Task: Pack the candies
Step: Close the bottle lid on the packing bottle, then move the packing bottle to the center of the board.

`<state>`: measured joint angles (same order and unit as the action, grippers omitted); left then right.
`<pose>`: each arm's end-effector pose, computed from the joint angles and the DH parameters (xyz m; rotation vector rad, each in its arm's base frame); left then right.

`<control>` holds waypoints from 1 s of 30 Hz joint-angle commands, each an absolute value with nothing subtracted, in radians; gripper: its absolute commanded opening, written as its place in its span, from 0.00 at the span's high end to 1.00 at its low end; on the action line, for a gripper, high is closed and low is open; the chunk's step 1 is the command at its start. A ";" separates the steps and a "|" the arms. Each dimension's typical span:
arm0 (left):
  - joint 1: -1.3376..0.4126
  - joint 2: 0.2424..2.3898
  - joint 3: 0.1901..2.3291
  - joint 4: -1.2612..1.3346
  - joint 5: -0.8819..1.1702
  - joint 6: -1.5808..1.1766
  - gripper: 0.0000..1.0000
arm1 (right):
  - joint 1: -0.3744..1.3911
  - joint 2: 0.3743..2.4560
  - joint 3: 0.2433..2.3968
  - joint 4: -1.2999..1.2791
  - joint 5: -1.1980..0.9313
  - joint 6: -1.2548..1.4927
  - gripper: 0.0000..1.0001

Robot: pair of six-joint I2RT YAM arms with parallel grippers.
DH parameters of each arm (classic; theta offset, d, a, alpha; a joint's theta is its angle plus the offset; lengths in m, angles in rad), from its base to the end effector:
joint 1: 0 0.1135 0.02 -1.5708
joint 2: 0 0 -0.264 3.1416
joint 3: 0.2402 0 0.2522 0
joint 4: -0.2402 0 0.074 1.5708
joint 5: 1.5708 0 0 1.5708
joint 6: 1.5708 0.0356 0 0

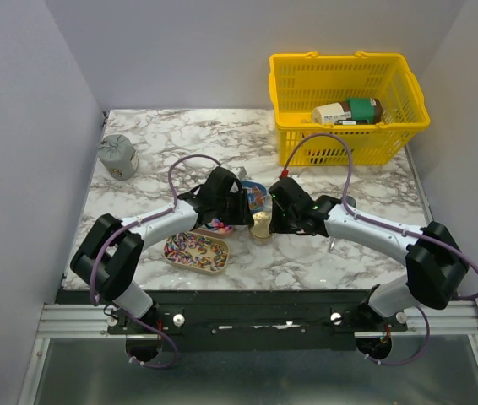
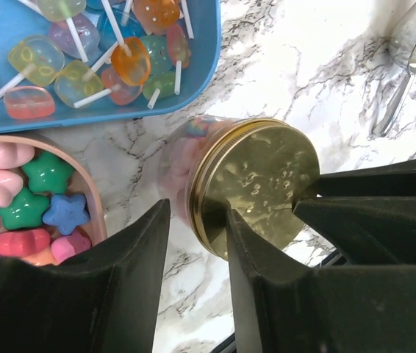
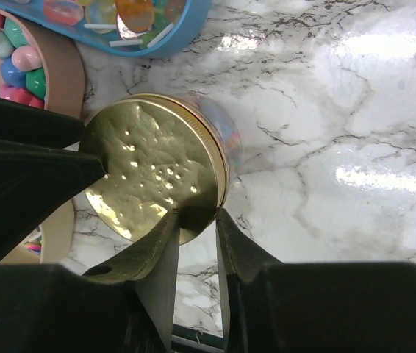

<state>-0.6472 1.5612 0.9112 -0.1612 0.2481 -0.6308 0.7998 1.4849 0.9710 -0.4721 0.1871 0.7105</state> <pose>0.2528 -0.2020 0.1983 0.1473 2.5387 -0.8589 0.2140 0.2108 0.2175 -0.0422 2.5695 0.3545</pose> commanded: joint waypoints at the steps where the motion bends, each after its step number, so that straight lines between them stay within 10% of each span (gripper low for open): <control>1: -0.650 1.594 0.913 -0.230 0.129 -0.609 0.60 | 0.804 1.555 0.922 -0.571 0.279 0.718 0.68; 30: -0.745 1.629 0.905 -0.226 0.107 -0.581 0.57 | 0.871 1.483 0.735 -0.433 0.299 0.698 0.75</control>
<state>-0.7155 1.5951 0.9550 -0.1482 0.1463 -0.6136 0.8486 1.4075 0.8169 -0.2695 0.2855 0.7231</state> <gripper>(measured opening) 0.418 0.261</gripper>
